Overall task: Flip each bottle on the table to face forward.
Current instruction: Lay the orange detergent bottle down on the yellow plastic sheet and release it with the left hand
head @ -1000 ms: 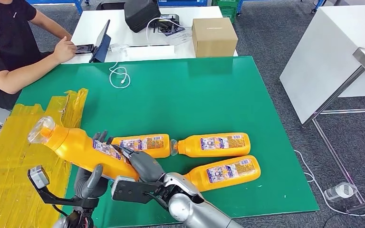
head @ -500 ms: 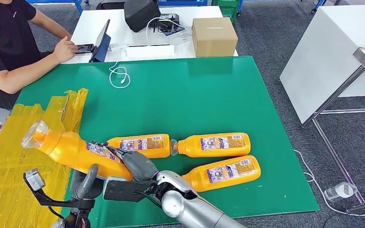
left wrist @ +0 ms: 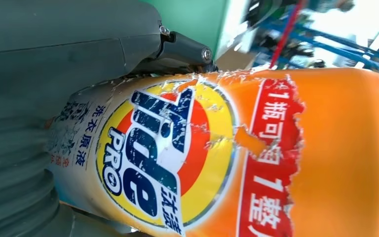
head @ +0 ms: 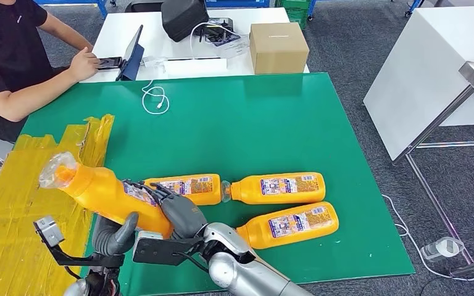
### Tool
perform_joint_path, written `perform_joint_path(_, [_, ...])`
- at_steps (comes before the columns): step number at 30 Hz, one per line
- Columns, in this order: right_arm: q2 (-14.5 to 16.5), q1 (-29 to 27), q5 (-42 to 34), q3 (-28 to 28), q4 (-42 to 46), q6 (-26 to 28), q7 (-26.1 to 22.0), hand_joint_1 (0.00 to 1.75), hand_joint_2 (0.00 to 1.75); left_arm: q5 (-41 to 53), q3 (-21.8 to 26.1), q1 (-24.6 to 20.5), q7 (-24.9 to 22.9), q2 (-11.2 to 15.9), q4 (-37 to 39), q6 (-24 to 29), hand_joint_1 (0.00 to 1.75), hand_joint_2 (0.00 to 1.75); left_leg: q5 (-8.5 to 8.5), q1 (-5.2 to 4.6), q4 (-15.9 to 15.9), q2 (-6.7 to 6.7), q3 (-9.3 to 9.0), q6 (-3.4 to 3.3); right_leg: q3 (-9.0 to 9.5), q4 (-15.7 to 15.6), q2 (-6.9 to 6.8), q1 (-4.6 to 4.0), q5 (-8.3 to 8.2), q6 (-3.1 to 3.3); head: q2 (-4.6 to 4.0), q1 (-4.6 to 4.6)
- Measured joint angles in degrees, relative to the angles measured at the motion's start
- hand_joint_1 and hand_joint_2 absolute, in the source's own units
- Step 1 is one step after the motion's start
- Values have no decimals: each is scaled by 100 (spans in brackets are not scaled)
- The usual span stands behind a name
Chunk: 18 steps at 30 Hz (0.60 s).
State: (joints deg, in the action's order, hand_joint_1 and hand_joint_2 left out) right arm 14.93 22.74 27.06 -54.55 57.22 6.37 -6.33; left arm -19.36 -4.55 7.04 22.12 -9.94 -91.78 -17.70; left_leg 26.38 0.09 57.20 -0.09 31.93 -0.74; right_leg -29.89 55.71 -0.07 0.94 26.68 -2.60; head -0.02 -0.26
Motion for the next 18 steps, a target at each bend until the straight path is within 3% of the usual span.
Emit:
perform_joint_path(7, [-256, -194, 103, 454, 662, -104, 43, 0, 175, 2177, 40, -467, 622, 226, -333, 691, 175, 175, -2, 0, 0, -9, 0, -1, 9, 2, -2, 0, 0, 0, 0, 0])
perform_joint_path(11, [-432, -319, 76, 710, 951, -179, 16, 0, 175, 3435, 183, -672, 710, 527, -384, 1054, 175, 175, -3, 1, 0, -9, 0, 0, 7, 3, -1, -1, 0, 0, 0, -1])
perform_joint_path(15, [-563, -387, 65, 883, 1118, -220, -2, 0, 175, 3863, 293, -765, 762, 731, -384, 1249, 175, 175, -3, 1, 0, -8, 3, 0, 6, 3, -2, -2, 0, 0, 0, 0])
perform_joint_path(18, [-612, -407, 91, 942, 1143, -267, -3, 0, 175, 4784, 297, -839, 802, 870, -367, 1757, 175, 175, -3, 1, 0, -8, 6, 0, 5, 3, -2, -2, 0, 0, 0, 1])
